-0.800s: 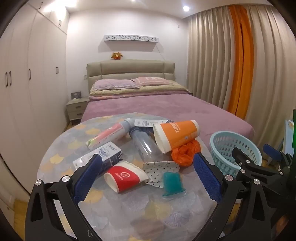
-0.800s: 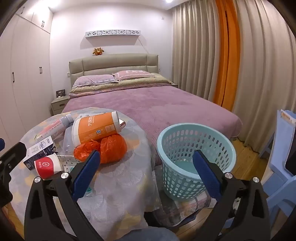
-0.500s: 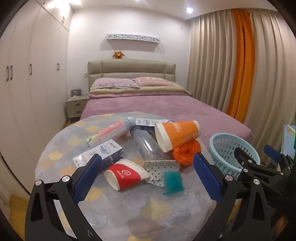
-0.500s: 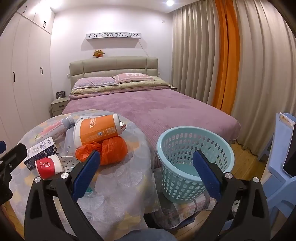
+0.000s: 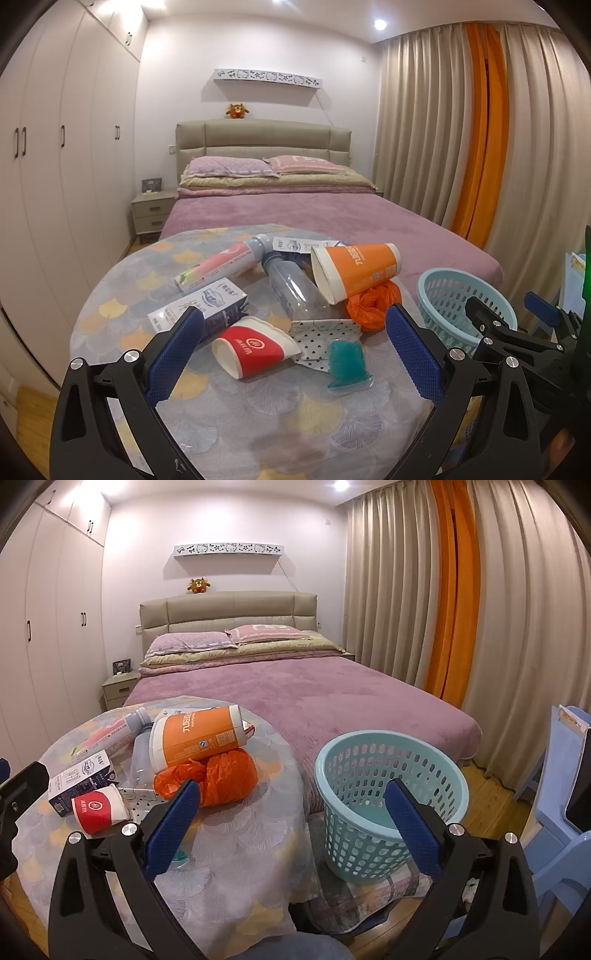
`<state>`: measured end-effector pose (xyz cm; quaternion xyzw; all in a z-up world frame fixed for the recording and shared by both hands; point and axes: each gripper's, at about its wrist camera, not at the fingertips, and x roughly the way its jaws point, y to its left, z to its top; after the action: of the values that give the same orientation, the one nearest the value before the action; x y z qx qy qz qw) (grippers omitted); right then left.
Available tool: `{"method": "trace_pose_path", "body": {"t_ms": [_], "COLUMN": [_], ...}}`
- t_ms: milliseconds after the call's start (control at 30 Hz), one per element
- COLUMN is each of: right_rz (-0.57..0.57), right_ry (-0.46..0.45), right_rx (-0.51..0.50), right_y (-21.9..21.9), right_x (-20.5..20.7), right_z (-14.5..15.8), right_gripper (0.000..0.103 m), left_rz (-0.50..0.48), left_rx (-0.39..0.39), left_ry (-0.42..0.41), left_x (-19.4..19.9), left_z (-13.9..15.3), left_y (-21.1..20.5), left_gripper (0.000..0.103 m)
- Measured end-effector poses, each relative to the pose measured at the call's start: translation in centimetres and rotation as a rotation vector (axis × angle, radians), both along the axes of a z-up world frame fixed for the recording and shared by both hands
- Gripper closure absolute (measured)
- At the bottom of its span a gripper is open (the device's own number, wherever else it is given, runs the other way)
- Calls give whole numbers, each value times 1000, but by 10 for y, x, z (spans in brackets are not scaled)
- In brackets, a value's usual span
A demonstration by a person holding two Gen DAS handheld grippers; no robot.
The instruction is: Collect trash
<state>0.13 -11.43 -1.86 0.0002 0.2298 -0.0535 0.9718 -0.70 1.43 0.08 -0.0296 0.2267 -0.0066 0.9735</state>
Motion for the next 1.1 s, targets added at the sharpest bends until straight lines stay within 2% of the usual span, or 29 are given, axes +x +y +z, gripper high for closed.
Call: {"method": "trace_pose_path", "body": {"t_ms": [1100], "right_rz": [19], "right_ry": [17], "right_rx": [-22], "right_y": [15], "right_x": [1], "right_z": [-6], "right_gripper": [10], "left_rz": [12], "left_rx": [-44], "left_ry": [22], "left_x": [5], "left_z": [-11], "left_y": [23], "left_gripper": [8]}}
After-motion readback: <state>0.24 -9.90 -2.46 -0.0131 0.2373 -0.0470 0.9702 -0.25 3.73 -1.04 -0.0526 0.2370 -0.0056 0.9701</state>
